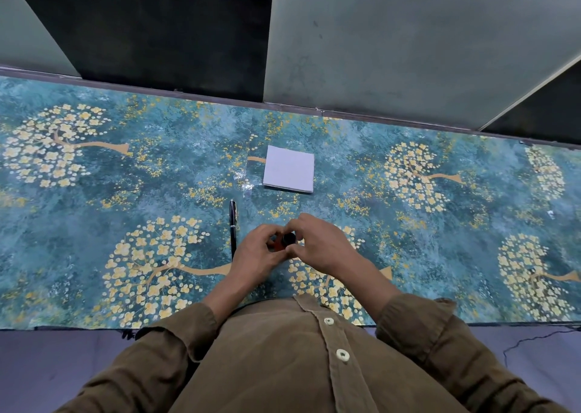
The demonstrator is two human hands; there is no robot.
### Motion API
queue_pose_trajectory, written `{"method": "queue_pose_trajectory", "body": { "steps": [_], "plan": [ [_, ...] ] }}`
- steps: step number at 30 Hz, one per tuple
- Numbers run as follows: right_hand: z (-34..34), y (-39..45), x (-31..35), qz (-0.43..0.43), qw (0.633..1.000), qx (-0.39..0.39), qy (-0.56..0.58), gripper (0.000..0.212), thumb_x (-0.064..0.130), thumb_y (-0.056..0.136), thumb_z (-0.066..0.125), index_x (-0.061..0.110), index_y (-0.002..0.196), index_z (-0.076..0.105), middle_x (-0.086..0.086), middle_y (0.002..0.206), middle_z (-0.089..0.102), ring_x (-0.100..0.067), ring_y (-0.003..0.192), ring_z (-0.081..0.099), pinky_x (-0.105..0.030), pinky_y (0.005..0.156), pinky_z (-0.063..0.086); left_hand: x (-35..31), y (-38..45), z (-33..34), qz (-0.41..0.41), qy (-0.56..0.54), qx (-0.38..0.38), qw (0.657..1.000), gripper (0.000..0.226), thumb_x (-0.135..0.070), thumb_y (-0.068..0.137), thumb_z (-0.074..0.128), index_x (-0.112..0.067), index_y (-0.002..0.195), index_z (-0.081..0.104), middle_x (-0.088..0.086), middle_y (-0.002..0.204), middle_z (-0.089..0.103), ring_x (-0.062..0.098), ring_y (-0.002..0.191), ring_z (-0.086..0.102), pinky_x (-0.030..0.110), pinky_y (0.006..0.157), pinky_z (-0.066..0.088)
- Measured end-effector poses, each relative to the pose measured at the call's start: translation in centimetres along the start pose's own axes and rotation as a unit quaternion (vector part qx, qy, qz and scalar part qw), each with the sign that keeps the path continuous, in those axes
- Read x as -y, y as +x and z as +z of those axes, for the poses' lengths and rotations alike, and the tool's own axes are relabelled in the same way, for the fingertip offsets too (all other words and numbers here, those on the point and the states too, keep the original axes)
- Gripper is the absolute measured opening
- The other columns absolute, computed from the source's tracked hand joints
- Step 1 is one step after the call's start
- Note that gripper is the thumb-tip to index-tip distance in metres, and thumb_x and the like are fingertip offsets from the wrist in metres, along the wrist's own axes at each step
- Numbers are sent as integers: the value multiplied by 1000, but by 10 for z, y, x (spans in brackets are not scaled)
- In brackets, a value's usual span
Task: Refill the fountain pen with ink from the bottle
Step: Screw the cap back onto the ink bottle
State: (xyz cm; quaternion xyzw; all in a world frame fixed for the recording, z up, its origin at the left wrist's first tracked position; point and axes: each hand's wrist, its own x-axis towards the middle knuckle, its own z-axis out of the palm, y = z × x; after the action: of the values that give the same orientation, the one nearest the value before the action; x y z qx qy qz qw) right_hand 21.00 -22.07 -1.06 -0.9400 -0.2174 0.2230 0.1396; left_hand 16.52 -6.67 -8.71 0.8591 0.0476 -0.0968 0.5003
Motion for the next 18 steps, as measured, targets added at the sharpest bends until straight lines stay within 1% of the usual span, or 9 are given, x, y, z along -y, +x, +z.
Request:
{"method": "queue_pose_trajectory", "body": {
  "steps": [2,3,6,8,9,11,13,15,18],
  "plan": [
    [-1,2,2,14,1000,-7,-1,26,43,87,66,25,105,59,3,100,59,-24,89,61,-37,72,50,0,-1,0,0,-4,4,1000,36,-45,73,80,-37,106,67,-14,99,61,9,81,57,34,78,53],
    [-2,3,3,23,1000,-15,-6,28,46,85,66,23,99,58,2,96,61,-24,85,61,-36,69,48,-1,-1,0,0,-4,6,1000,37,-42,73,80,-38,108,67,-13,101,63,8,82,58,36,79,54],
    [-3,4,6,47,998,-31,-24,42,58,82,66,18,88,55,0,83,61,-24,75,57,-36,63,41,-1,-1,-1,-7,-4,9,1000,41,-41,71,80,-38,109,67,-13,104,65,10,84,60,34,78,54],
    [-3,3,4,51,998,-36,-27,49,66,79,65,18,87,55,0,82,60,-23,75,57,-37,63,40,0,0,-1,-8,-6,11,1000,42,-39,70,82,-36,110,68,-12,105,65,13,86,62,29,76,52],
    [-2,3,2,48,998,-37,-19,50,68,78,66,20,91,56,1,87,61,-22,78,58,-36,65,40,0,1,-1,-6,-5,11,1000,42,-38,71,83,-35,110,68,-12,104,65,14,87,63,28,75,51],
    [-2,1,-2,32,999,-26,13,49,63,78,69,25,106,58,4,100,61,-20,87,59,-33,69,40,0,1,-1,-4,-1,12,1000,42,-40,73,82,-32,111,68,-10,102,64,14,85,62,28,75,50],
    [-1,0,-5,4,1000,1,29,42,49,84,69,30,119,58,6,106,58,-20,95,60,-33,73,43,0,1,-1,-8,-2,11,1000,42,-46,74,81,-30,110,68,-10,99,63,11,82,59,31,76,52],
    [-1,1,-5,-14,1000,13,16,34,39,88,65,29,120,59,5,107,56,-22,97,60,-37,78,49,0,1,-1,-9,-8,10,1000,41,-49,73,81,-30,106,68,-10,98,64,10,82,60,34,77,53],
    [1,2,-3,-12,1000,-1,3,27,38,90,63,23,112,60,1,104,59,-25,97,61,-39,78,49,-1,0,-1,-11,-17,7,1000,37,-43,71,82,-34,104,68,-12,100,66,12,85,63,37,80,54]
  ]
}}
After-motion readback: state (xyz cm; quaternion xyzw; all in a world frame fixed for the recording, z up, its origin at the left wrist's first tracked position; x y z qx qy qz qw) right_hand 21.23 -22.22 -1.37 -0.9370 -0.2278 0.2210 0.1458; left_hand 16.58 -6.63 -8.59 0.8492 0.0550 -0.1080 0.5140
